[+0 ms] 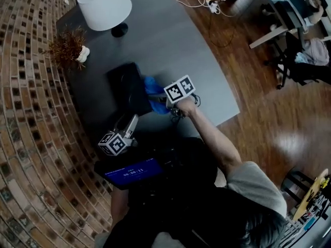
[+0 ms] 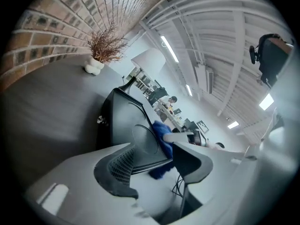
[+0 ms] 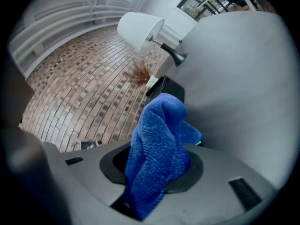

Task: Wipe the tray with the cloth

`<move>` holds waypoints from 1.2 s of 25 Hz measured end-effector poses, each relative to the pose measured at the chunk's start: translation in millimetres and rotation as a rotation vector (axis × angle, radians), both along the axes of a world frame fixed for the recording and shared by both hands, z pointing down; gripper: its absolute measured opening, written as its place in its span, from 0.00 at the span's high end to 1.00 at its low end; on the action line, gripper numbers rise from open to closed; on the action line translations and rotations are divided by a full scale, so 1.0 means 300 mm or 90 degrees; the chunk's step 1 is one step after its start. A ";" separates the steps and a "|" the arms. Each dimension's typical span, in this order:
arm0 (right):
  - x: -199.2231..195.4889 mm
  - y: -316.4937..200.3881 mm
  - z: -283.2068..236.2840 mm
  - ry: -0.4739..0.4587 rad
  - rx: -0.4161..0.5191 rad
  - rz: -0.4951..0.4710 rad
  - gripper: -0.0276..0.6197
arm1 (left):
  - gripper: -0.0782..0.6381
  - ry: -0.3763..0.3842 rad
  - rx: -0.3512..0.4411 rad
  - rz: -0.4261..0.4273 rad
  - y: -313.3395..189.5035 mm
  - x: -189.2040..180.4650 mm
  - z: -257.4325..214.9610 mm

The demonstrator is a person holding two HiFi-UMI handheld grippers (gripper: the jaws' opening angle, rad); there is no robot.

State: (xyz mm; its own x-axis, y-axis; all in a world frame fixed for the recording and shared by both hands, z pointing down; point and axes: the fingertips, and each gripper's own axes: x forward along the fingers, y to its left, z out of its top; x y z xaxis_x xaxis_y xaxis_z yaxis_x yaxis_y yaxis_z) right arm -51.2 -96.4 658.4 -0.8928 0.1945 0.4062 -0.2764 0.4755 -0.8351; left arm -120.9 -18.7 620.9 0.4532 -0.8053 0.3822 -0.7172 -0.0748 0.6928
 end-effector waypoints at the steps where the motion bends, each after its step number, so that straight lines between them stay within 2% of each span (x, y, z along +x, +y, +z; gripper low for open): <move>1: 0.038 0.078 0.004 0.002 -0.010 -0.030 0.75 | 0.54 0.002 0.001 -0.003 0.000 -0.001 0.003; 3: 0.114 0.181 0.027 0.022 -0.009 -0.096 0.75 | 0.54 0.010 0.003 -0.009 -0.001 0.003 0.003; 5: 0.152 0.121 0.063 0.067 0.052 -0.112 0.75 | 0.54 0.017 0.004 -0.012 -0.003 0.009 -0.002; 7: 0.113 -0.092 0.067 0.100 0.141 -0.053 0.75 | 0.54 0.019 0.006 -0.013 -0.005 0.009 -0.007; 9: 0.016 -0.339 0.043 0.104 0.205 0.036 0.75 | 0.54 0.017 0.006 -0.016 -0.004 0.008 -0.008; 11: -0.084 -0.524 0.042 0.113 0.230 0.101 0.75 | 0.55 0.019 0.007 -0.020 0.001 0.007 -0.003; 13: -0.153 -0.603 0.084 0.140 0.232 0.102 0.75 | 0.56 0.025 0.010 -0.028 0.004 0.009 0.002; 16: -0.168 -0.538 0.164 0.173 0.218 0.008 0.75 | 0.57 0.032 0.013 -0.034 -0.001 0.019 -0.005; 20: -0.082 -0.286 0.166 0.142 0.185 -0.124 0.76 | 0.58 0.029 0.021 -0.041 -0.010 0.007 -0.019; 25: 0.092 0.109 0.179 0.167 0.215 -0.280 0.76 | 0.58 0.041 0.035 -0.057 -0.006 -0.001 -0.007; 28: 0.214 0.340 0.179 0.162 0.226 -0.431 0.76 | 0.58 0.081 0.055 -0.067 0.012 0.019 -0.044; 29: 0.246 0.368 0.176 0.160 0.237 -0.466 0.76 | 0.58 0.096 0.058 -0.071 0.026 0.028 -0.070; 30: 0.264 0.346 0.169 0.162 0.250 -0.469 0.76 | 0.58 0.106 0.057 -0.073 0.046 0.037 -0.091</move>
